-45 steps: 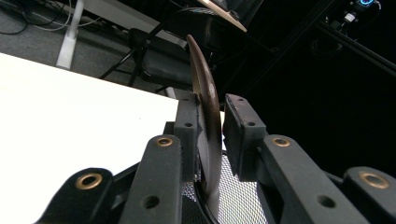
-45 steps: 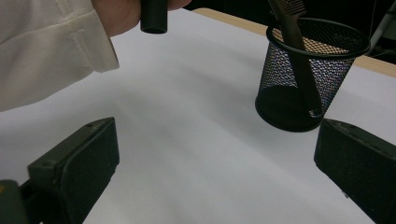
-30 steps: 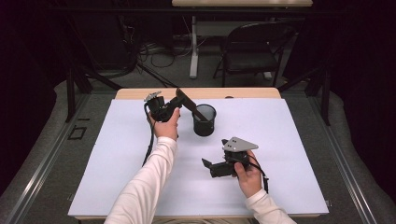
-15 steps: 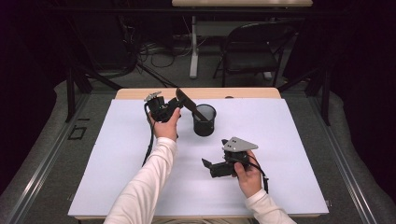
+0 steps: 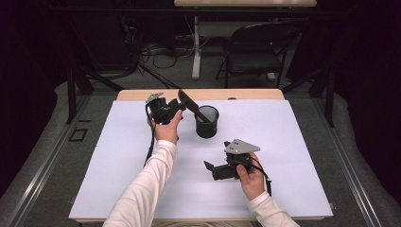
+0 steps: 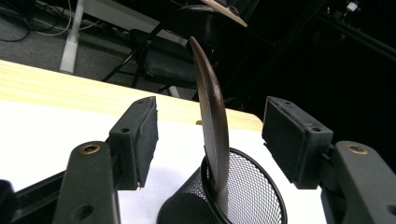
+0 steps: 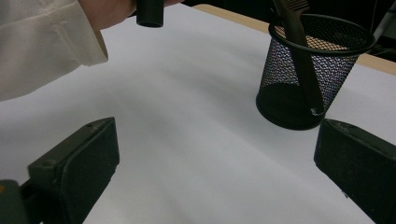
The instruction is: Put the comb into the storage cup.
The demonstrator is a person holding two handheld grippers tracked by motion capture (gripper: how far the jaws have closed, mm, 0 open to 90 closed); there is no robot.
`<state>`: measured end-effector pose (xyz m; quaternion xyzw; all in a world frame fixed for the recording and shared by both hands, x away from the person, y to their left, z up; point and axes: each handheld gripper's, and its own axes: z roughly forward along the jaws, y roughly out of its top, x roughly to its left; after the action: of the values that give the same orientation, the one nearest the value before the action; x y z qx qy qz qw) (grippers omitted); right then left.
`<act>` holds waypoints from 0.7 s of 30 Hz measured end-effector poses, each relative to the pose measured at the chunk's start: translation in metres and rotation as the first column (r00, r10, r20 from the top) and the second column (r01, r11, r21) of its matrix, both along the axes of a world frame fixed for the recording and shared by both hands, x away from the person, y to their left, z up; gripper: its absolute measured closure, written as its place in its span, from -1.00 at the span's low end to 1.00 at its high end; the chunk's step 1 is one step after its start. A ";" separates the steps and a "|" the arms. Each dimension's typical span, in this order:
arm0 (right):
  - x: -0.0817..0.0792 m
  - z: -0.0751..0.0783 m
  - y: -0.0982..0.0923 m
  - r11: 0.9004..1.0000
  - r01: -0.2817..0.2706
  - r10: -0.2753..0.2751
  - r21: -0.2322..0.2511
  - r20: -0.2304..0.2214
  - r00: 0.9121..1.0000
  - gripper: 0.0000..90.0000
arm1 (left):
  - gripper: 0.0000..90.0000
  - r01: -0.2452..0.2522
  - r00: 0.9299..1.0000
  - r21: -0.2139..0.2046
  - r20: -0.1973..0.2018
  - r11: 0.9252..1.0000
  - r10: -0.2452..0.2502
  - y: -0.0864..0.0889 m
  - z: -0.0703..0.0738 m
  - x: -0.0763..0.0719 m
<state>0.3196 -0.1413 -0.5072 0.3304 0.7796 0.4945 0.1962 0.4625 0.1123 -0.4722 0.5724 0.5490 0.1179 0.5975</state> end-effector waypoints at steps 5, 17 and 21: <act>0.000 -0.001 0.001 1.000 -0.001 0.000 -0.003 -0.001 1.000 -1.00 | -0.22 0.011 1.000 0.032 0.007 0.999 -0.011 -0.001 0.001 -0.002; 0.000 -0.001 0.000 1.000 0.001 -0.001 -0.008 -0.002 1.000 -1.00 | -0.28 0.020 0.999 0.035 0.035 0.999 -0.022 0.001 0.009 -0.007; 0.000 -0.001 0.000 1.000 0.003 -0.003 -0.009 -0.002 1.000 -1.00 | -0.33 0.027 0.999 0.057 0.036 0.998 -0.029 0.003 0.011 -0.009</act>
<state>0.3198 -0.1414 -0.5080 0.3312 0.7815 0.4903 0.1978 0.4534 0.1150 -0.4610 0.5945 0.5262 0.1354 0.5927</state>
